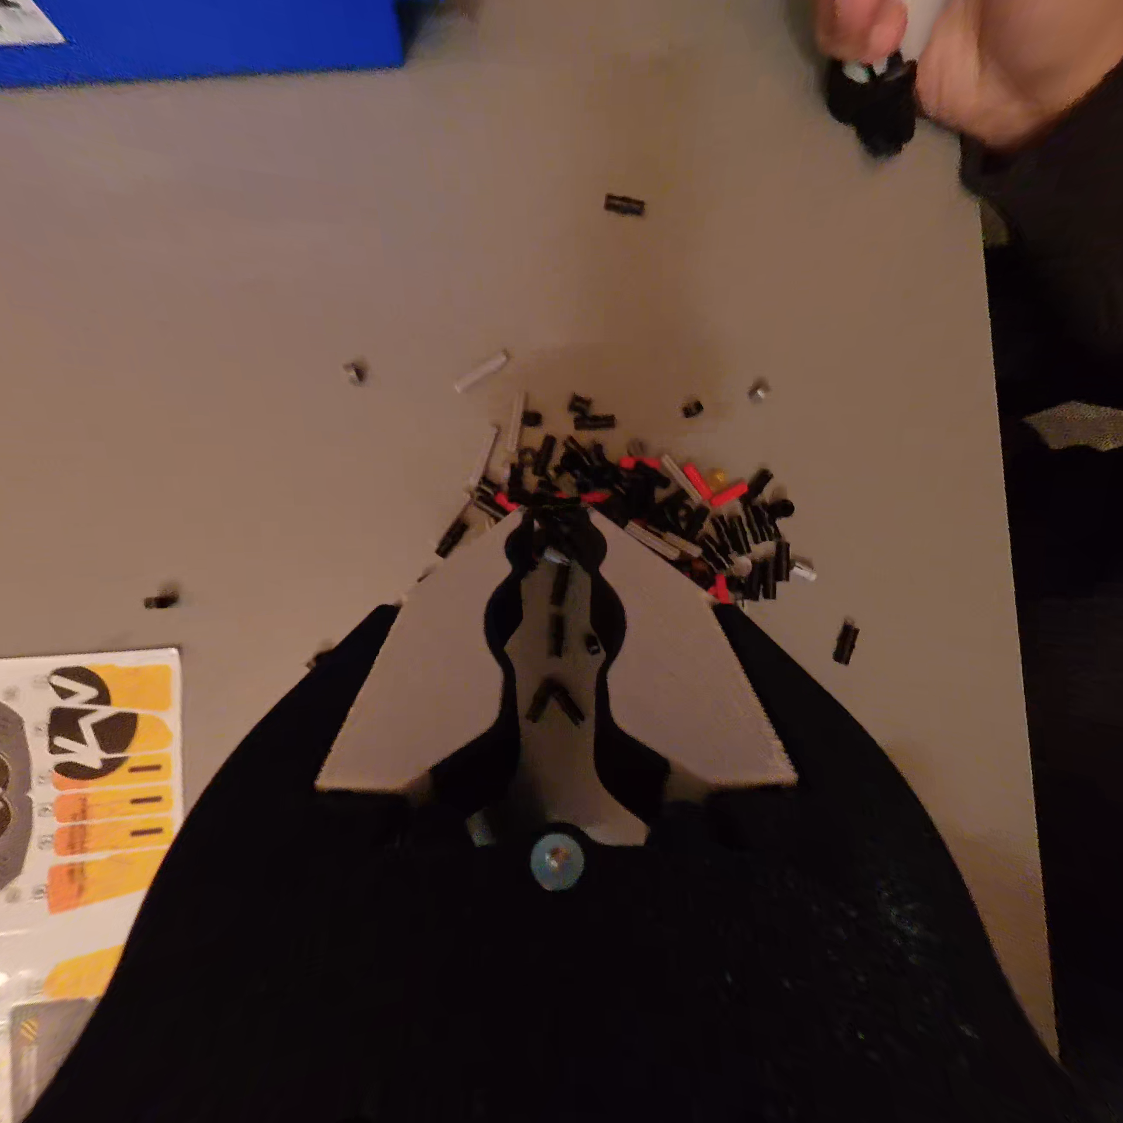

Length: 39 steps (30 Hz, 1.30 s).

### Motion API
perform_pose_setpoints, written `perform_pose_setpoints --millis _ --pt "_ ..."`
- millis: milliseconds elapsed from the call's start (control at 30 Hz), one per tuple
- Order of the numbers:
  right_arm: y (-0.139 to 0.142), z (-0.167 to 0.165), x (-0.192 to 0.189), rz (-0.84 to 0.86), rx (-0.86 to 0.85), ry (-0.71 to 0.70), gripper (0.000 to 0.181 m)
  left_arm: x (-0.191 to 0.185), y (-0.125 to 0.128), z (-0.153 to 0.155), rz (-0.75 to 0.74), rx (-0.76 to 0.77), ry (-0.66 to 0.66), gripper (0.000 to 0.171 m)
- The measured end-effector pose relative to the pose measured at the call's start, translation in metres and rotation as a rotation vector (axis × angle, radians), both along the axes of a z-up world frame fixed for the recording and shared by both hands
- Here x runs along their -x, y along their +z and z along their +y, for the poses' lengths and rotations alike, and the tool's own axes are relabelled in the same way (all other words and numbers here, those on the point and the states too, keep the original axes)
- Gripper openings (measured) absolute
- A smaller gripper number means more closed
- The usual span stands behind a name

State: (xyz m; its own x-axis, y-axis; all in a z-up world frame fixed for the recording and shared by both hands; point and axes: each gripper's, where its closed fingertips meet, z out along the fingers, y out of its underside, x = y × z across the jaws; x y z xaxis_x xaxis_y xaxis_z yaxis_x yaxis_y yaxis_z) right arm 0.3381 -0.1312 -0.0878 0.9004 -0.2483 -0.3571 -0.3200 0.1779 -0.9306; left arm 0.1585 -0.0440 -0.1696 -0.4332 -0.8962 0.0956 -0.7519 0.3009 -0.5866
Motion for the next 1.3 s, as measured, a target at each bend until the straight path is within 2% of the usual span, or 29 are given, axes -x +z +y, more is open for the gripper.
perform_pose_setpoints --millis 267,633,800,933,1000,1067,1133,1200,1233,1300 --pt "-0.002 0.002 0.0 0.0 0.013 0.004 0.023 0.011 -0.009 -0.002 0.012 0.009 0.053 0.016" --pt "-0.001 0.002 0.002 -0.011 0.012 0.006 0.023 0.034 0.027 0.008 -0.109 0.052 0.218 0.019" --pt "0.0 0.002 0.003 -0.019 0.012 0.011 0.023 0.068 0.037 -0.018 -0.152 0.076 0.235 0.026" --pt "0.005 0.005 0.02 -0.081 0.011 0.067 0.023 0.098 0.021 -0.045 -0.115 0.063 0.227 0.026" --pt "0.003 0.011 0.053 -0.138 0.063 0.183 0.006 0.112 0.008 -0.058 -0.062 0.069 0.228 0.026" --pt "-0.008 0.018 0.11 -0.193 0.151 0.39 0.0 0.121 -0.002 -0.061 -0.042 0.039 0.241 0.026" --pt "-0.035 0.018 0.177 -0.285 0.311 0.655 0.0 0.126 -0.009 -0.06 -0.026 0.012 0.255 0.026" --pt "-0.074 0.0 0.235 -0.417 0.539 0.931 0.001 0.126 -0.015 -0.061 -0.014 0.015 0.259 0.025" --pt "-0.09 -0.009 0.253 -0.487 0.629 1.025 0.001 0.124 -0.017 -0.063 -0.009 0.027 0.256 0.025" --pt "-0.105 -0.015 0.273 -0.603 0.689 1.099 0.0 0.121 -0.021 -0.066 0.006 0.047 0.249 0.025"
